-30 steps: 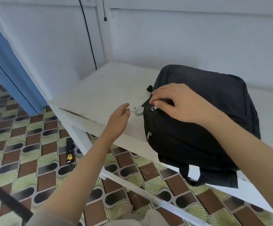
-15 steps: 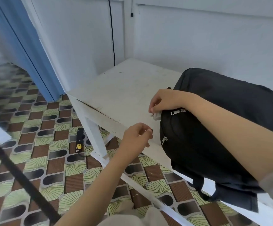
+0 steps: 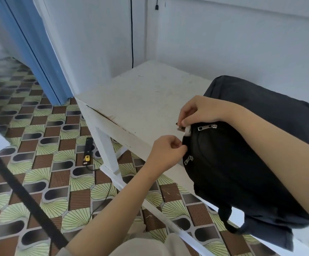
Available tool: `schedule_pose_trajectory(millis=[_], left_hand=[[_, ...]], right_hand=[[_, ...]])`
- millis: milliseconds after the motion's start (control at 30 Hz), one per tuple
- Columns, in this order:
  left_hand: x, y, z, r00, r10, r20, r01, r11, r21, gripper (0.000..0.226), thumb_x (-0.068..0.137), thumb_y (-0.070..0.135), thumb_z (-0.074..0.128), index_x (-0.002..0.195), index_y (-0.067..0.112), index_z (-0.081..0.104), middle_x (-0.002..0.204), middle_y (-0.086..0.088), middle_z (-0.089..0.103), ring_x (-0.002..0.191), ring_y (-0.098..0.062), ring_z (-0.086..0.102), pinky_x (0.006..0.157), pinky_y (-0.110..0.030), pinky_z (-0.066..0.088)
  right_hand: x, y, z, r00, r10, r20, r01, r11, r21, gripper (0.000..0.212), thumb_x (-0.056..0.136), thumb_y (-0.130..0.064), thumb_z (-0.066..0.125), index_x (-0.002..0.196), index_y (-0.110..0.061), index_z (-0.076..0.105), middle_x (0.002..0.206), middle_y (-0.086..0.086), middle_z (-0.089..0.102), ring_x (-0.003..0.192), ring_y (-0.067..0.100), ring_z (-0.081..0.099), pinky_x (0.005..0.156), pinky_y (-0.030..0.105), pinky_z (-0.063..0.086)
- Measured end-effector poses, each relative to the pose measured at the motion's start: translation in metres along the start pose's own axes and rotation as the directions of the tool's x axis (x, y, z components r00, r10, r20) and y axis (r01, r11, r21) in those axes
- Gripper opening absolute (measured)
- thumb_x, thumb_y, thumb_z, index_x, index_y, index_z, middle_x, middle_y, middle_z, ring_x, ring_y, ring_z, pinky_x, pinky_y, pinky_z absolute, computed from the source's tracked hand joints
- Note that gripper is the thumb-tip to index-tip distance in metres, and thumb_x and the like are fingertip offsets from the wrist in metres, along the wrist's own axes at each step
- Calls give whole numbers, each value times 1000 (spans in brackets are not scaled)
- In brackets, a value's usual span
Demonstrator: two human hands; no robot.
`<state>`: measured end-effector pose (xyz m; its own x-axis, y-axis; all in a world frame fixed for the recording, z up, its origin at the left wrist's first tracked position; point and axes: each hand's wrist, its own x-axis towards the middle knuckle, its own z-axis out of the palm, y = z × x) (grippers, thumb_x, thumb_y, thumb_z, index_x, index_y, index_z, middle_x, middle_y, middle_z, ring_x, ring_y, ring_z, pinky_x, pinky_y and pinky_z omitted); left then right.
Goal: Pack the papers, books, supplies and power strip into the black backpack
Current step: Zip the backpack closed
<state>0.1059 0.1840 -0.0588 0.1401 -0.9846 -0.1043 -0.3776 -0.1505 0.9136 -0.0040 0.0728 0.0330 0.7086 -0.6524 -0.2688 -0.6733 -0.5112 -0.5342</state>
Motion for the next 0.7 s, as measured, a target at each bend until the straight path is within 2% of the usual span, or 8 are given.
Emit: schedule_pose_trajectory(millis=[100,200,267,300,367,433,500,700], left_hand=[[0,-4,-1,999,-41,25,44,991,-125,15,87,16,56,72,14,59,61,0,56,41,-7,45,42,-20,40],[-3,-7,-1,988,-136,71,153,907,-393,15,89,11,56,75,7,59,59,0,54,42,-10,46,41,-22,38],[-5,-11,-2,985,-152,85,174,845,-506,15,90,10,57,76,5,57,56,1,52,43,-10,46,41,-21,37],[-6,-12,-2,985,-149,86,172,828,-534,15,90,10,57,76,5,57,55,1,52,43,-10,45,41,-21,38],[-7,-14,-2,986,-144,88,169,814,-555,15,90,10,57,77,4,57,54,1,52,44,-10,46,41,-21,39],[-6,-14,-1,985,-143,93,170,815,-554,14,91,11,58,78,4,58,55,1,53,45,-10,47,42,-21,40],[-6,-14,-1,986,-137,99,169,818,-550,14,91,12,57,80,4,58,56,1,53,45,-9,47,42,-21,40],[-8,-15,-1,991,-95,91,128,839,-529,15,92,15,56,80,6,59,57,2,54,45,-8,48,44,-20,42]], right_hand=[[1,1,2,1000,-16,-2,16,1000,-23,7,81,-24,70,86,-22,74,77,-18,71,76,-3,65,89,28,50],[1,2,2,1000,-22,-4,22,998,-60,10,81,-32,71,84,-24,75,76,-17,71,73,-2,64,83,26,49],[1,1,2,1000,-13,-10,12,997,-79,21,86,-41,63,80,-26,75,82,-13,72,77,2,64,83,27,48],[0,0,2,1000,9,-13,-10,996,-88,31,90,-47,54,79,-27,75,87,-11,73,84,4,64,88,28,47],[-3,-5,2,998,64,-13,-64,996,-62,56,95,-55,31,81,-25,76,94,-9,72,91,5,64,98,29,42],[-6,-10,3,995,98,-14,-98,995,8,79,95,-59,10,81,-21,78,88,-10,72,86,1,62,97,25,37],[-8,-12,4,992,124,-13,-123,991,51,92,92,-62,-3,81,-21,78,84,-11,71,84,0,60,95,24,33],[-8,-7,5,987,158,25,-159,981,107,103,81,-72,-13,75,-25,79,88,-12,69,95,4,55,110,38,27]])
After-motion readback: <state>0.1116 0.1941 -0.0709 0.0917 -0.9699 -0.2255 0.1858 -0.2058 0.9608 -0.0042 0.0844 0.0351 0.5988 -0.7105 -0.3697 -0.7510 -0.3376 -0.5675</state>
